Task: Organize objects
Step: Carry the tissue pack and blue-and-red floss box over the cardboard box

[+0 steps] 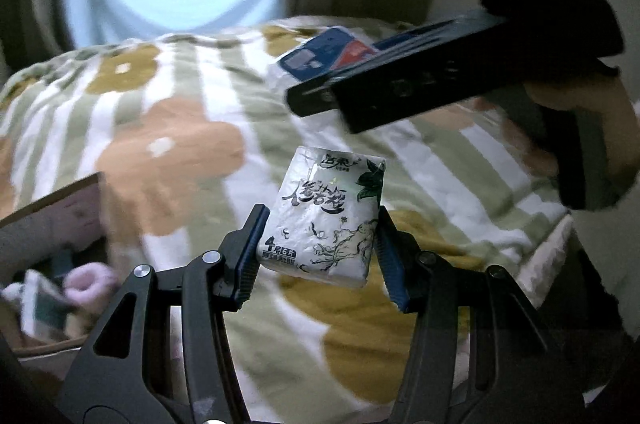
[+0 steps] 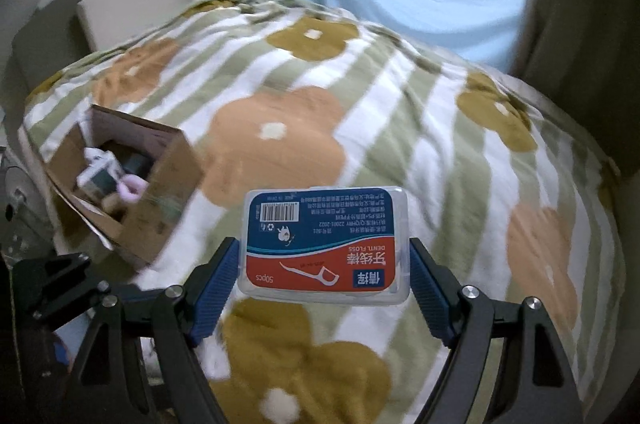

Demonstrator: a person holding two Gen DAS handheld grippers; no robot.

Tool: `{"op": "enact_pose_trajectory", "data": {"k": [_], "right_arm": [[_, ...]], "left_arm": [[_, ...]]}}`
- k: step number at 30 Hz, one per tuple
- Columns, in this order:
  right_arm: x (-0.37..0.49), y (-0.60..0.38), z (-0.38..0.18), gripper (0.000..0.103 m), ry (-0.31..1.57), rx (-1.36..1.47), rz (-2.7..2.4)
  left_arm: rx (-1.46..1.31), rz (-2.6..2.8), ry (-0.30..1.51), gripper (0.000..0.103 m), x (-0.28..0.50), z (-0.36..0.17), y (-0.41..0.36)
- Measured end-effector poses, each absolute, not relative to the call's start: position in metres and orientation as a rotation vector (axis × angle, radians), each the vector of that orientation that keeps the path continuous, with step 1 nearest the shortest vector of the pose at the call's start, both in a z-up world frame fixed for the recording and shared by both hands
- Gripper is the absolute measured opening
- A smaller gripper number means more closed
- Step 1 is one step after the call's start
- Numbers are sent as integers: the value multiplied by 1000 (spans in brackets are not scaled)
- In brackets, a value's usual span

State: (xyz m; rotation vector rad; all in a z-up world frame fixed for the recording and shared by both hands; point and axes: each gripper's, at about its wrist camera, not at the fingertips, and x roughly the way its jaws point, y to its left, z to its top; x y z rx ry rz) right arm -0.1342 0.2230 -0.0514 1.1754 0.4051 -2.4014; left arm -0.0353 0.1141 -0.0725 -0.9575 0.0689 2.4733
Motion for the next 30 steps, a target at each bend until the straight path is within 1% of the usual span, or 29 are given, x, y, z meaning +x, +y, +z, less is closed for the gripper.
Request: {"op": "enact_pose_trajectory", "data": {"k": [6,14,21,26,30], "right_arm": [[-125,171,-27,78,376,1127,-2360],[-117,108,-15,78,376,1089,-2303],[-116,56,-23,78,331,1134,-2222],[-111,18,-34,78,349,1147,-2164],[-109,-7,-43,78,355,1163,-2125]], "left_arm": [[-968,2580,8,49,-40,-55,47],[-1032,2705,-99,49,-48,-47,-47],[-1102,2767,-189,49,-50,-59,-117],[-1130,2788,-269,49,-49,-69,-160],[-1151,2815,-297,49,-46,-76,-187]]}}
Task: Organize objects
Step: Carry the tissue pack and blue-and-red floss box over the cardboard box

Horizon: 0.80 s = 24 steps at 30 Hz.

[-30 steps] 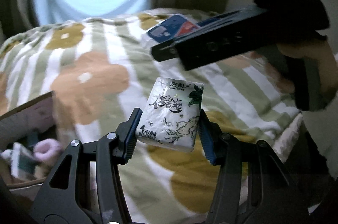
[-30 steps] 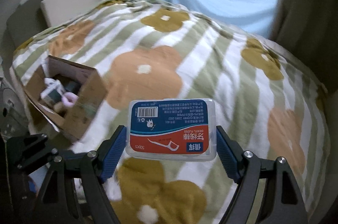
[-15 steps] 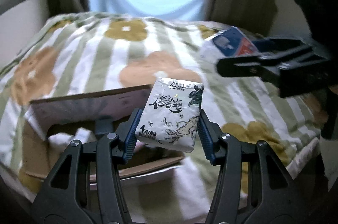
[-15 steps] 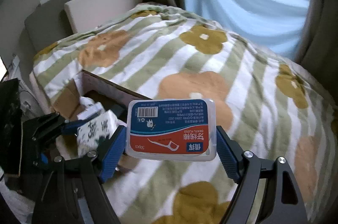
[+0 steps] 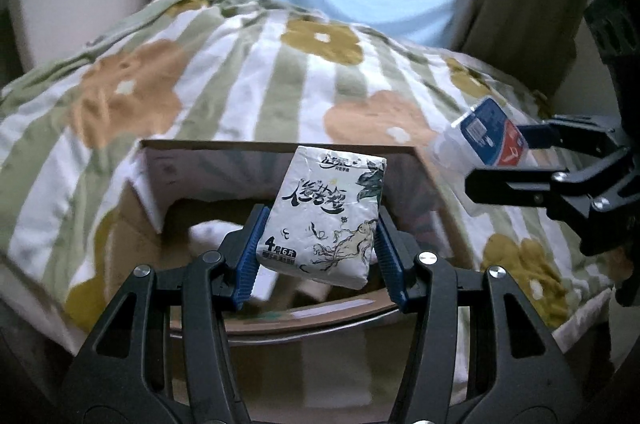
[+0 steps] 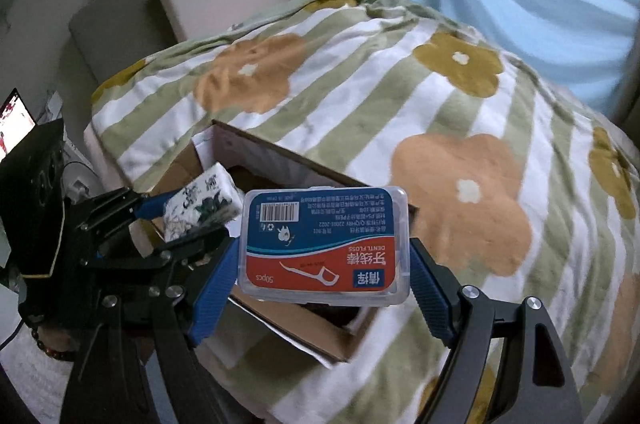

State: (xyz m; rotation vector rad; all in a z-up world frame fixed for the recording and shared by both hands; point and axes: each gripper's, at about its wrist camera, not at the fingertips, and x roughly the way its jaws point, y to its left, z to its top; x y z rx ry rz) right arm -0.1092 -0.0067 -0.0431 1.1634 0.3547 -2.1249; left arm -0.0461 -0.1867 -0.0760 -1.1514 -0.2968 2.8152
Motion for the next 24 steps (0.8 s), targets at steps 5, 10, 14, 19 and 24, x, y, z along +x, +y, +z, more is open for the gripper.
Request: {"op": "enact_pose_trajectory", "data": {"k": [5,10,14,19,24], "right_arm": [[-107,-32,-57,78,368,1202,-2097],[-110,-46,-84,78,369,1270,-2097],[-112,-51,-107,78,363,1336,-2081],[-118,-52,-119,78,355,1379,-2082],[-120,-54,-123,78,360,1387,-2086]], "left_arm": [[-1177,2839,-340,49,-47,-88,-218],[-1205,2828,-315,49,-54,-101,-231],[-1232,2801,-336,49,-59,-113,-239],[-1251,2805,-336,49,-62,-120,-247],[-1254,2814,-290,49,-65,-119,-247]]}}
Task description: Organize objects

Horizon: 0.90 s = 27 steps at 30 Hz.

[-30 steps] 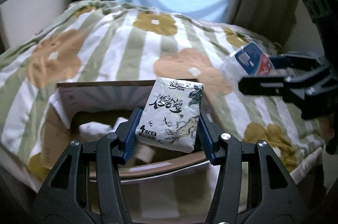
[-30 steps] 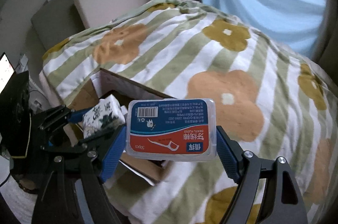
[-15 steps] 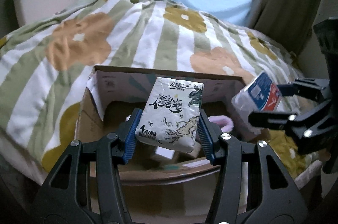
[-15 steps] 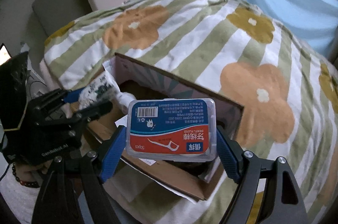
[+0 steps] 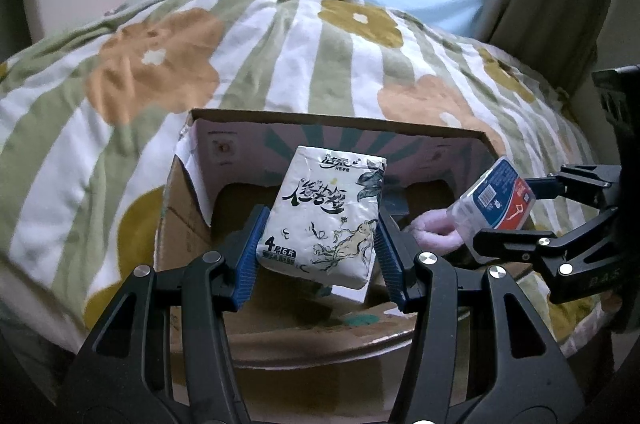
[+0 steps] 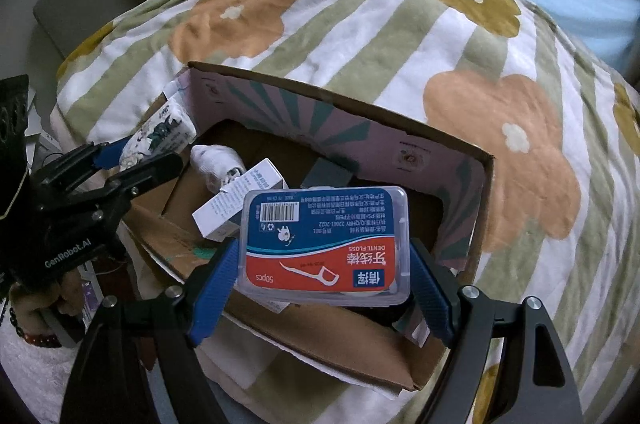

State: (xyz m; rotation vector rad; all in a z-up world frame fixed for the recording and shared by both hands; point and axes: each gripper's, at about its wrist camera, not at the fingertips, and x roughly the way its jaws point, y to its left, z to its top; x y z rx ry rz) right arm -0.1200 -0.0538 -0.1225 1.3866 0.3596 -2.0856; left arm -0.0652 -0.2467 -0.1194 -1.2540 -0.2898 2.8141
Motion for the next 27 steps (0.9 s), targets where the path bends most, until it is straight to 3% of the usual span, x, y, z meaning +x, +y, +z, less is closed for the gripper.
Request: {"op": "enact_pose_trajectory", "data": {"k": [6,8,10,11,14,18,27], "right_arm": [[-124,-57,-125,78,349,1387,-2073],[-124,-58,-127,79,348,1385,-2061],[-124,-60,-129,79,352,1379,-2062],[-124,-60,-129,79,353,1380,-2067],[-124,-58,-135,80,372,1385,-2086],[-120,-50,-142,103,374,1382,-2084],[-115,-42,-142,103,315,1370,-2092]], "left_arm": [[-1244,2832,-238,49,-71,-114,-244],[-1277,2839,-214,60,-75,-115,-242],[-1317,2871,-217,101,-78,-115,-242],[-1305,2894,-218,103,-78,-113,-242],[-1269,2886,-213,103,-77,-110,-239],[-1277,2888,-162,103,-78,-108,-232],[-1263,2877,-170,103,-77,-102,-225]]}}
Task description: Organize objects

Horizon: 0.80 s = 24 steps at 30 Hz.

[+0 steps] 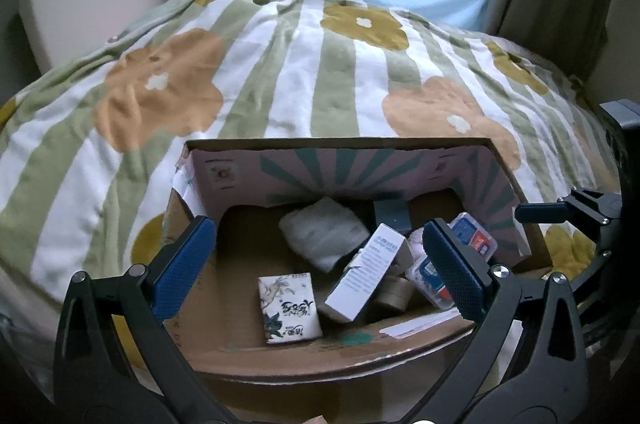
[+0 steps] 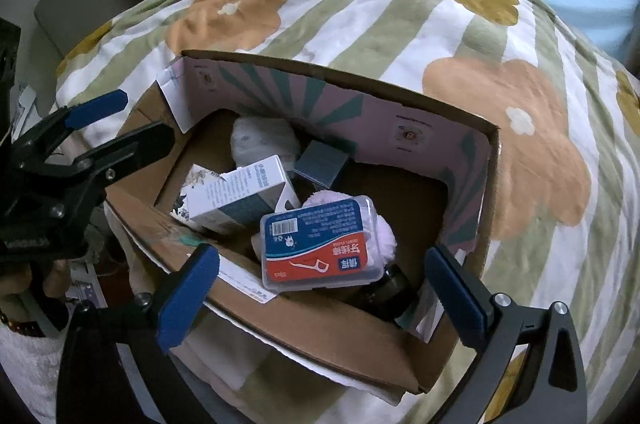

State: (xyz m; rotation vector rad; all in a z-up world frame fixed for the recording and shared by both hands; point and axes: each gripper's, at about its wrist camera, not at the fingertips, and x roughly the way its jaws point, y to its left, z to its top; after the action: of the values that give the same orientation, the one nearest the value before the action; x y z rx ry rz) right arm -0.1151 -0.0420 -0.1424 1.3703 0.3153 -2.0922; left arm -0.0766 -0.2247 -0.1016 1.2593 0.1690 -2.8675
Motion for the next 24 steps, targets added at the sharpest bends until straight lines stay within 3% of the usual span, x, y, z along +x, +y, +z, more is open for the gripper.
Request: {"op": "enact_pose_trajectory", "data": {"k": [14,24], "right_arm": [[-106,-22,-117,103,284,1309,-2172],[-80,56,-58,103,105,1210,-2412]], "left_arm": [[1191,-2892,103,103,-64,-69,-198],[1080,-3027,24,103,-49,-13,-121]]}}
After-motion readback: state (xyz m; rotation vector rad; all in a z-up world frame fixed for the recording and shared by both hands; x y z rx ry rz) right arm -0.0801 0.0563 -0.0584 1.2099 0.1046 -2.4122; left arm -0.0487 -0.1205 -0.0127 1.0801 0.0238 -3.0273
